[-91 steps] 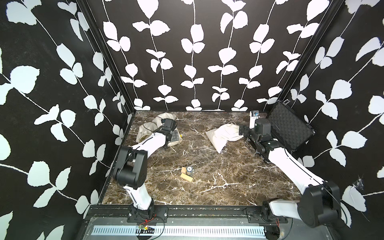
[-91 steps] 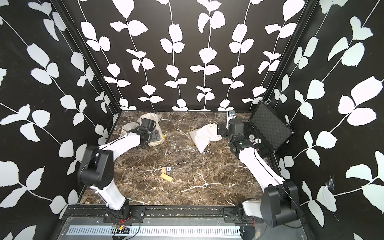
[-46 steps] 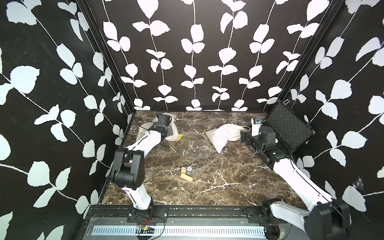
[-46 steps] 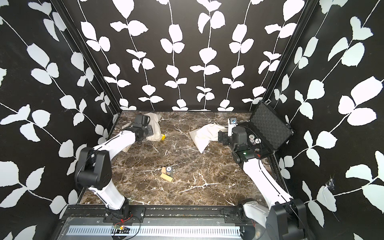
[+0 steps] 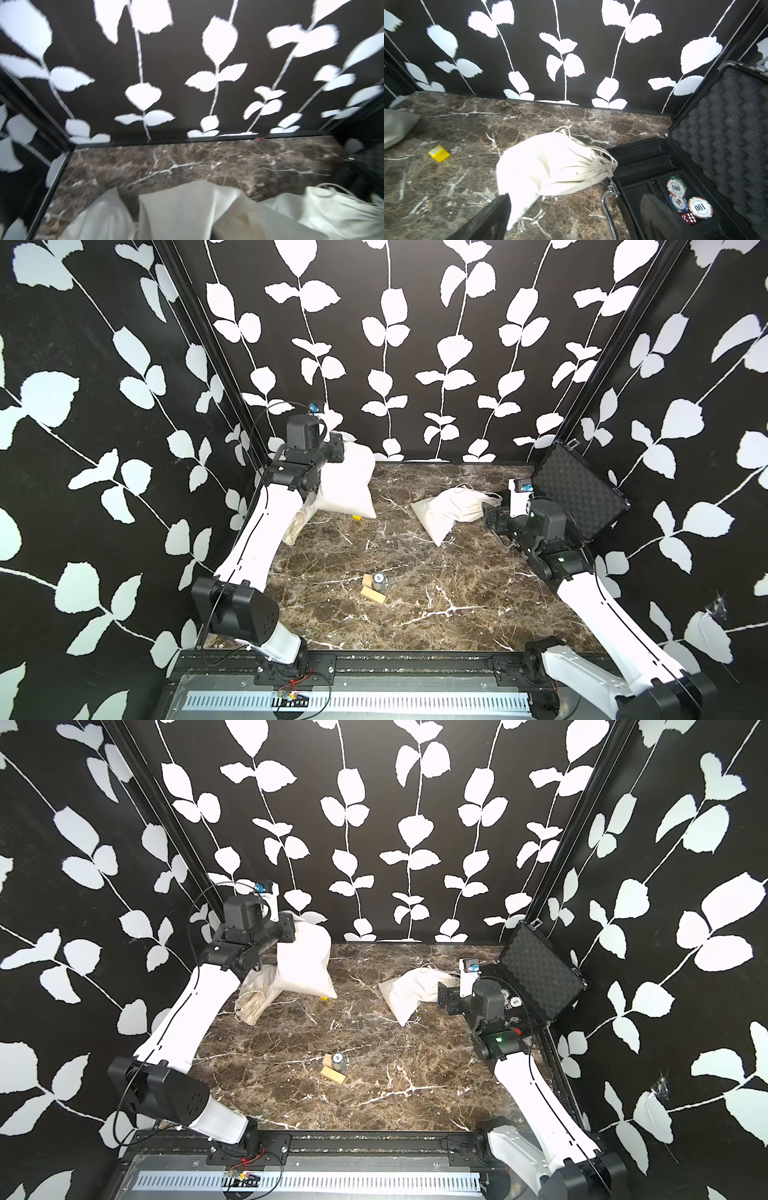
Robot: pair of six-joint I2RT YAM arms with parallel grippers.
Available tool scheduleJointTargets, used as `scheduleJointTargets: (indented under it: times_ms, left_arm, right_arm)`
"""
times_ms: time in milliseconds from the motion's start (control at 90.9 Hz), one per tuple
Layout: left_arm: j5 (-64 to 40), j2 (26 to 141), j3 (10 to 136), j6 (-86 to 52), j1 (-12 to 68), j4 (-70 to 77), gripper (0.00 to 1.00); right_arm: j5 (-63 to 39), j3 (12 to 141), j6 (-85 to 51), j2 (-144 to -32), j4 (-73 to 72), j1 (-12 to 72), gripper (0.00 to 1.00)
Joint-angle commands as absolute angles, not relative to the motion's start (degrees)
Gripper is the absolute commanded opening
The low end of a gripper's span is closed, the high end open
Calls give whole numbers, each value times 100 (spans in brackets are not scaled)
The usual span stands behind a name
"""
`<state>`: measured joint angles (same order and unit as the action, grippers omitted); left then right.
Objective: Close the soil bag
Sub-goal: Place the soil bag at the center of the board, then frap the soil bag at the center of the board.
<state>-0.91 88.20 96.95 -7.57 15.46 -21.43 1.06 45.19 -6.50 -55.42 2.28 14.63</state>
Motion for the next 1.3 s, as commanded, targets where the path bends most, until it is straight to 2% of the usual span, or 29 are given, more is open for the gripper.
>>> scheduleJointTargets:
  times_ms: [0, 308, 605, 770, 957, 1287]
  left_arm:
    - [-831, 8569, 9665, -834, 1950, -2122, 0]
    - [-1153, 9109, 7834, -2777, 2857, -102, 0]
    - [-2300, 10665, 7664, -4368, 3353, 1679, 0]
    - [-2252, 10752, 7552, -4398, 3506, 1880, 0]
    - [-2241, 10656, 7414, -4354, 3502, 1864, 0]
    - [-2280, 10611, 7406, -4355, 3507, 1849, 0]
  right_arm:
    - [-277, 4527, -813, -5298, 260, 1503, 100]
    - [-848, 4402, -1184, -5283, 462, 1671, 99]
    - [-623, 3982, -1103, -5812, -139, 2630, 97]
    - [-424, 4006, -1364, -6456, -518, 3043, 94]
    - [89, 4082, -1377, -7260, -794, 3076, 86]
    - [-4, 4158, -1750, -8498, -1973, 3103, 75]
